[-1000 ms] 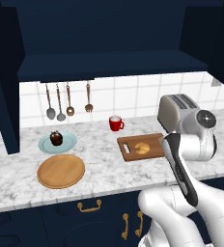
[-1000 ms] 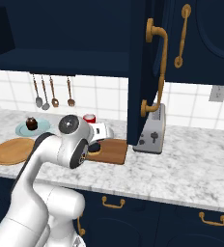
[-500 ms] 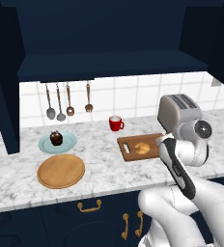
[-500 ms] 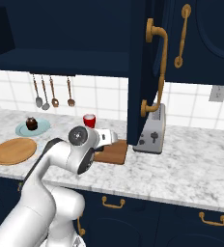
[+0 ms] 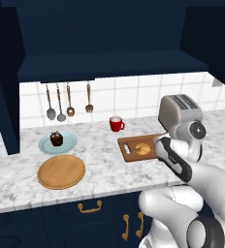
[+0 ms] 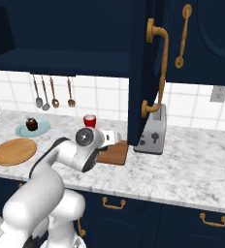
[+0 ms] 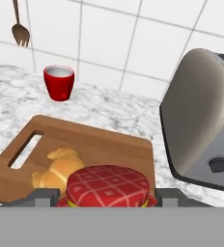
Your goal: From the different types of pastries on the counter, select a croissant and place it on the cutting board. Then retrieve a jar of jam from the cabinet and place it alongside the croissant on the cutting board.
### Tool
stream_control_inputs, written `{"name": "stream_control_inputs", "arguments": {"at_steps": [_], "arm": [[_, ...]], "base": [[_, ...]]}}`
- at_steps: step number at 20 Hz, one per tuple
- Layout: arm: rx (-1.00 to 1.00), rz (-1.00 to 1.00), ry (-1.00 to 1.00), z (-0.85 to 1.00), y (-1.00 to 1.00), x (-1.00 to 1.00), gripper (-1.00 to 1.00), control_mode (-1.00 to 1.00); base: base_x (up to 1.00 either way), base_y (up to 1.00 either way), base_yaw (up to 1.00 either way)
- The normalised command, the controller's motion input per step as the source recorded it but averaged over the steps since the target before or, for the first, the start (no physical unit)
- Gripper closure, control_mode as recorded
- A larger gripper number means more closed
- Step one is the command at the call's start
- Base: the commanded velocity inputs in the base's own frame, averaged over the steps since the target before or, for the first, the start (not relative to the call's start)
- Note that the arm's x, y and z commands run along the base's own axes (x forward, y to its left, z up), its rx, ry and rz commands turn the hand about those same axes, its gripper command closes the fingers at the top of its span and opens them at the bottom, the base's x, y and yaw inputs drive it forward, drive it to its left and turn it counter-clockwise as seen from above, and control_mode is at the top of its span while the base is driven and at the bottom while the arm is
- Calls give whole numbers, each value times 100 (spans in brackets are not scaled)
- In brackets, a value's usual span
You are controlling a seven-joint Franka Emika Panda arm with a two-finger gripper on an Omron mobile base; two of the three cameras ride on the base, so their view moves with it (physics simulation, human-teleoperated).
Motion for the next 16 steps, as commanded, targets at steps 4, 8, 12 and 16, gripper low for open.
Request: {"name": "stream_control_inputs", "arguments": {"at_steps": [4, 8, 12, 16], "arm": [[4, 3, -15, -42, -5, 0, 100, -100], [2, 2, -19, -23, 0, 3, 100, -100], [2, 3, -13, -22, 0, -9, 100, -100], [1, 5, -9, -18, 10, -38, 100, -100]], "base": [[0, 0, 0], [0, 0, 0], [0, 0, 0], [0, 0, 0]]}}
